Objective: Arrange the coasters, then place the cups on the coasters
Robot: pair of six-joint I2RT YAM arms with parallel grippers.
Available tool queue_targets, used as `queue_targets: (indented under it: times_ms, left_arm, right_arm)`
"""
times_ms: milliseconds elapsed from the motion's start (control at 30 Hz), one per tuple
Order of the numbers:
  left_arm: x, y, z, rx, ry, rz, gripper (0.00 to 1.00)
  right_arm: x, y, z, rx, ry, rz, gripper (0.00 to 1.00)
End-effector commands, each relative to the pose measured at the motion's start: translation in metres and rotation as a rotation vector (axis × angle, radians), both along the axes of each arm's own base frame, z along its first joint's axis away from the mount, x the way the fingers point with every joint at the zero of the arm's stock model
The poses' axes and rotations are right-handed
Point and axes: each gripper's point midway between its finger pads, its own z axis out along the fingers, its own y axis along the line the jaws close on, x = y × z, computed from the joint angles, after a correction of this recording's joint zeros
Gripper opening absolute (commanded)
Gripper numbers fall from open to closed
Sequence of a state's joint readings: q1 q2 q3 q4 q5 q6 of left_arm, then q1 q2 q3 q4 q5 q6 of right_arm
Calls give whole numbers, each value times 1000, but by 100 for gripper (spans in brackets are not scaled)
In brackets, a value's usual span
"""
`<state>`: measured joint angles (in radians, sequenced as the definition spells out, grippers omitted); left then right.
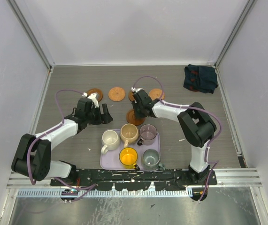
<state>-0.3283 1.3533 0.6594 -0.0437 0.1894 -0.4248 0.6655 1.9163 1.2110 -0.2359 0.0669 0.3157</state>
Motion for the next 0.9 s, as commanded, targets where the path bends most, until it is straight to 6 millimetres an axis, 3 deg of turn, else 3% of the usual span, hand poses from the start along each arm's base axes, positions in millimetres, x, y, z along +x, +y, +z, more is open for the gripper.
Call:
queue_targets:
  times_ms: [0, 333, 567, 733, 867]
  left_arm:
    - [4, -1, 13, 1, -59, -10, 81]
    - [8, -2, 10, -3, -50, -8, 81]
    - [10, -4, 13, -5, -53, -15, 81]
    - [11, -5, 14, -5, -59, -21, 81]
    - [11, -6, 14, -10, -69, -27, 81]
  right_arm:
    - [-20, -61, -36, -143, 107, -126, 26]
    - [-23, -146, -32, -185, 137, -347, 24]
    - [-11, -200, -23, -244, 112, -500, 24]
    - [7, -229, -18, -243, 94, -590, 24]
    - [37, -245, -19, -225, 70, -642, 24]
